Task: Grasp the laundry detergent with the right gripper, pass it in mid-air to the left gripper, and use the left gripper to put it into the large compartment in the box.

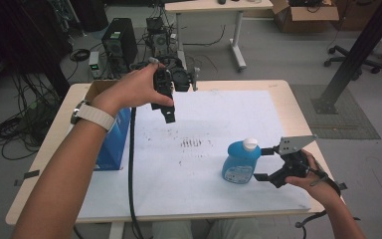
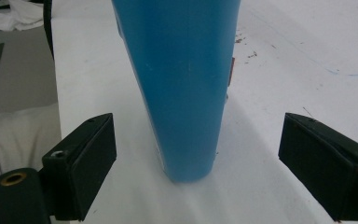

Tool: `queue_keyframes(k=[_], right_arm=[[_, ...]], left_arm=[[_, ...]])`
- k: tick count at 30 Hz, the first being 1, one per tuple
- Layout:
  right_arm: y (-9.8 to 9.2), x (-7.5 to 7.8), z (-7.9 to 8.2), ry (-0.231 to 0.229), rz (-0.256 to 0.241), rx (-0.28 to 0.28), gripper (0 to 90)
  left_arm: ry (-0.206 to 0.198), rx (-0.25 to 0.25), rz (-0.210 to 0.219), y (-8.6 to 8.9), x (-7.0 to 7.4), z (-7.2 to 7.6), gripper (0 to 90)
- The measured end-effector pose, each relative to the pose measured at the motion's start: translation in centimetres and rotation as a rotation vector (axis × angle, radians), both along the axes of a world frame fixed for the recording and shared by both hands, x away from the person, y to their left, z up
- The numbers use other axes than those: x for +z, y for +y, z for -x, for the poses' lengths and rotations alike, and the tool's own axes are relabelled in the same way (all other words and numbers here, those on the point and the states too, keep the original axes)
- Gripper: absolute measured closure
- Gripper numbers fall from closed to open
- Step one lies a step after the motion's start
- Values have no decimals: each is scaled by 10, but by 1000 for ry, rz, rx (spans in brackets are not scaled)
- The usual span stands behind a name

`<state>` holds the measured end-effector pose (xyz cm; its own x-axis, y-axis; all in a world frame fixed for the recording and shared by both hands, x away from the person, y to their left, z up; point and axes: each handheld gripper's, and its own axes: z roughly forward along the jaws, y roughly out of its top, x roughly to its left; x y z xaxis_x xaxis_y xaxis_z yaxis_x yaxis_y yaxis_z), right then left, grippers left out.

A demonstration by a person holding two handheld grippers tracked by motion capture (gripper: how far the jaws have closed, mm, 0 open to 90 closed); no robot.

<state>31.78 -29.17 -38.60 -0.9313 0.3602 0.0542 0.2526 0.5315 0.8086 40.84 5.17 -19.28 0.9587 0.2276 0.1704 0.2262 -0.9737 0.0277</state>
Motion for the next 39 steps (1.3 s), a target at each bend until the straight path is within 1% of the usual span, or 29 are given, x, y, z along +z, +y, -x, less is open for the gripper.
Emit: queue_keyframes(k=[4,8,13,17,24,33,39], right_arm=[[1,-2,0,0,-10,0,110],[1,-6,-1,-7,-31,-3,110],[3,-10,-1,-4,-41,2,110],[6,-13,-2,-4,-45,9,110],[10,-14,-3,-7,-67,24,110],[17,-17,-6,-8,-84,39,109],[19,-19,-7,-9,-92,40,109]], left_arm=[[2,1,-4,0,0,0,147],[3,2,-6,0,0,-1,147],[-1,4,-2,0,-1,-1,147],[3,6,-6,0,-1,-1,147],[5,3,-5,-1,-2,-2,147],[7,6,-8,-2,-3,-3,147],[8,12,-8,-1,-3,-3,147]])
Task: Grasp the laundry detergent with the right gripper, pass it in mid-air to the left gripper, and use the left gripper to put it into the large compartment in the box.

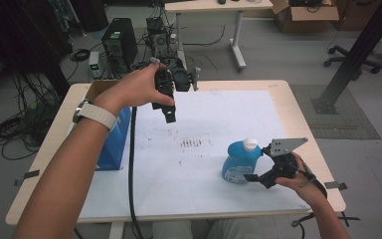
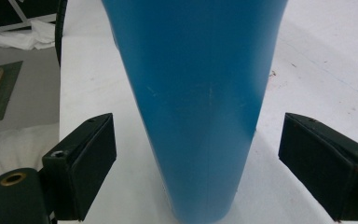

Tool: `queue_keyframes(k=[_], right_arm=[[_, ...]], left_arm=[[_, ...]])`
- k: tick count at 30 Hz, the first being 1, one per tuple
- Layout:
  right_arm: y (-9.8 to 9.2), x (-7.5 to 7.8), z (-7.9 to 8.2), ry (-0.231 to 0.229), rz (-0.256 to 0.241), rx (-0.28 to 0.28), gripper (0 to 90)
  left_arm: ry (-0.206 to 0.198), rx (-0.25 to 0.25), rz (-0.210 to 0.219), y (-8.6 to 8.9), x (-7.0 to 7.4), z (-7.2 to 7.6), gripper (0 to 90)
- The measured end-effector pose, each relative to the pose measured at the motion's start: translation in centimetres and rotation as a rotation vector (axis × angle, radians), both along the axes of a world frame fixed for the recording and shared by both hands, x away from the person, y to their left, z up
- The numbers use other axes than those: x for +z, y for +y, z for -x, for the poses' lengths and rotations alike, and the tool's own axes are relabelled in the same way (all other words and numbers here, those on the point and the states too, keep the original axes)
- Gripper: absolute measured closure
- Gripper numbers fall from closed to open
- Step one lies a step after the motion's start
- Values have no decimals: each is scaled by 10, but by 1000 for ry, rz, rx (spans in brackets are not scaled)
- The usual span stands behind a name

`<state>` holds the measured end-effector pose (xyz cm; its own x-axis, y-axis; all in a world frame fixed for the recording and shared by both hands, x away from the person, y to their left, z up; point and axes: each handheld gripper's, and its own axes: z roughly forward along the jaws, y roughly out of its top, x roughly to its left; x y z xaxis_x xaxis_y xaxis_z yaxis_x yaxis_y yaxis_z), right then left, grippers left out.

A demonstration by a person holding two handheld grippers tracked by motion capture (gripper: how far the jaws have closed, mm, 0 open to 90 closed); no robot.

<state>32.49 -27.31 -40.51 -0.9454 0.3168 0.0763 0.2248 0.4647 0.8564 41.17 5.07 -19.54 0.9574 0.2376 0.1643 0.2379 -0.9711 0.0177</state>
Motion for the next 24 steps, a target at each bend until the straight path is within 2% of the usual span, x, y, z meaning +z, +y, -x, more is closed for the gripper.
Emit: queue_keyframes(k=[24], right_arm=[[14,-7,-3,-6,-33,-1,116]], left_arm=[[-2,-3,2,2,0,-1,147]])
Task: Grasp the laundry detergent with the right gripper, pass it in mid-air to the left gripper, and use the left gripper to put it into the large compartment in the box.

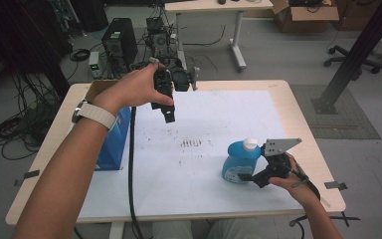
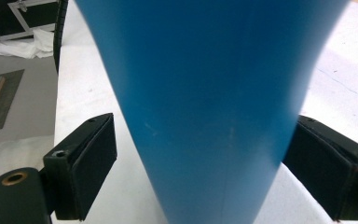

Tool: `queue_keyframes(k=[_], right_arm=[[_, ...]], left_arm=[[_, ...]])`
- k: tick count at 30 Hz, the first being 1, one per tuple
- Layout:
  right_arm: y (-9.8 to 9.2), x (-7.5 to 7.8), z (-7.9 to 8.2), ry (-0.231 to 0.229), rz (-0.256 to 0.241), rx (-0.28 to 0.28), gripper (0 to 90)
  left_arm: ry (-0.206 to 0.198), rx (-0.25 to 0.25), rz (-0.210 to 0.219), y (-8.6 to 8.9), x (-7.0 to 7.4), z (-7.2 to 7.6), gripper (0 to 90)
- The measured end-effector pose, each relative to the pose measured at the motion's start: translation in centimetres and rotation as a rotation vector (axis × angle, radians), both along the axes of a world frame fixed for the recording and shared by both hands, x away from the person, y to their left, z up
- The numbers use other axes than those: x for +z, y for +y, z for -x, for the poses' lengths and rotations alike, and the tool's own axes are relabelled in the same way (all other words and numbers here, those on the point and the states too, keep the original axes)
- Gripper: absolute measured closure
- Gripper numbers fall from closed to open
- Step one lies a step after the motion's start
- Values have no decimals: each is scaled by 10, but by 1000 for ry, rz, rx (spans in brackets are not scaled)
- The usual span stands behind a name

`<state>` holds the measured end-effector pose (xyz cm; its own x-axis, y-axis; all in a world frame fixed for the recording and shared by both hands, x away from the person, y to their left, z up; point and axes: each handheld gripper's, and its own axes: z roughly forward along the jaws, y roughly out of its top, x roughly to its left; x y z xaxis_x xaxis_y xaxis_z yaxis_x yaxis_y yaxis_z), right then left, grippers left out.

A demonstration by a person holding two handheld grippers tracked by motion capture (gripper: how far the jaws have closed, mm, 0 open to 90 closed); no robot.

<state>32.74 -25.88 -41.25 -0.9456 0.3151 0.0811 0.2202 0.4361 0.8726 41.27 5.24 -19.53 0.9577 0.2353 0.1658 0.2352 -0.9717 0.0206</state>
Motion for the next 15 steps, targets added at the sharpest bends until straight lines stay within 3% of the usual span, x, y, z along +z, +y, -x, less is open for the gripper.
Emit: queue_keyframes(k=[15], right_arm=[[0,-2,-1,-11,-36,-3,207]], left_arm=[[4,1,0,0,-1,0,148]])
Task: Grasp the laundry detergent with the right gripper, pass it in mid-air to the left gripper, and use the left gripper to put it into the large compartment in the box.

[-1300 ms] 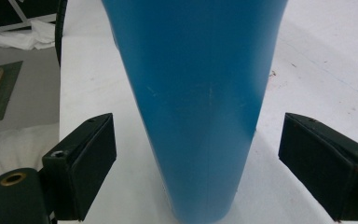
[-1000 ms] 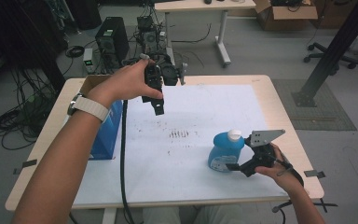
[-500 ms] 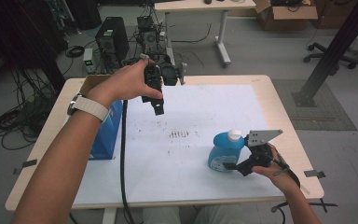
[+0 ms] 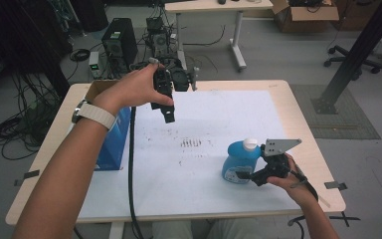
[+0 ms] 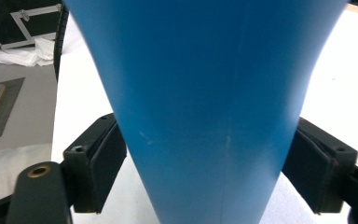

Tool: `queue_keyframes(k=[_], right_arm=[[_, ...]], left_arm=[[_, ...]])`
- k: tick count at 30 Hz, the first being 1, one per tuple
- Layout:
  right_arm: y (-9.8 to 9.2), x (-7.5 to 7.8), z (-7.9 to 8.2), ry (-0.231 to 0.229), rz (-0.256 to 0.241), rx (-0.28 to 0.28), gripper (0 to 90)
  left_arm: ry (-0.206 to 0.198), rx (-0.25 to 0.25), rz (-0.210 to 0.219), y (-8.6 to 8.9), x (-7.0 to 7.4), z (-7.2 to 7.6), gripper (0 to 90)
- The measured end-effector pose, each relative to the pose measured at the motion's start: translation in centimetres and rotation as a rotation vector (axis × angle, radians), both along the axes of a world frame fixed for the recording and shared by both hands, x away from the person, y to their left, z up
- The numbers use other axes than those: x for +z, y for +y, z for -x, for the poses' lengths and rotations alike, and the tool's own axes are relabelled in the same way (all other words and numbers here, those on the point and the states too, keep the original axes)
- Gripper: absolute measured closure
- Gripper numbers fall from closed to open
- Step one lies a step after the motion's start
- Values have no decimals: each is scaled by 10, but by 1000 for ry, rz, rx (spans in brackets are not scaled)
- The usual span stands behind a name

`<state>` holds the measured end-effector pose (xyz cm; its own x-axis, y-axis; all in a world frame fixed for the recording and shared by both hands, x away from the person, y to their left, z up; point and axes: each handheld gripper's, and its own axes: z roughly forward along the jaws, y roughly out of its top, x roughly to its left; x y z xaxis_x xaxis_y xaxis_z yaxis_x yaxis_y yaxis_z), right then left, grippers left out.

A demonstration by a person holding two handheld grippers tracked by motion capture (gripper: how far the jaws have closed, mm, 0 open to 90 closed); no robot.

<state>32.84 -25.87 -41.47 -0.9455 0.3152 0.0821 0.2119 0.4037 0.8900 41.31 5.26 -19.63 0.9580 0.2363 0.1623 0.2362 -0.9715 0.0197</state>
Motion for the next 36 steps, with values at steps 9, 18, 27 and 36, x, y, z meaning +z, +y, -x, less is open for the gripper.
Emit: queue_keyframes(k=[9,18,27,36], right_arm=[[0,0,0,-4,-2,4,254],[0,0,0,-10,-7,9,290],[0,-1,0,-11,-9,13,325],[0,-1,1,-16,-13,20,367]], left_arm=[[0,3,1,1,-1,0,148],[0,0,3,0,-1,0,148],[1,0,2,1,-2,0,148],[3,0,3,1,-2,0,148]])
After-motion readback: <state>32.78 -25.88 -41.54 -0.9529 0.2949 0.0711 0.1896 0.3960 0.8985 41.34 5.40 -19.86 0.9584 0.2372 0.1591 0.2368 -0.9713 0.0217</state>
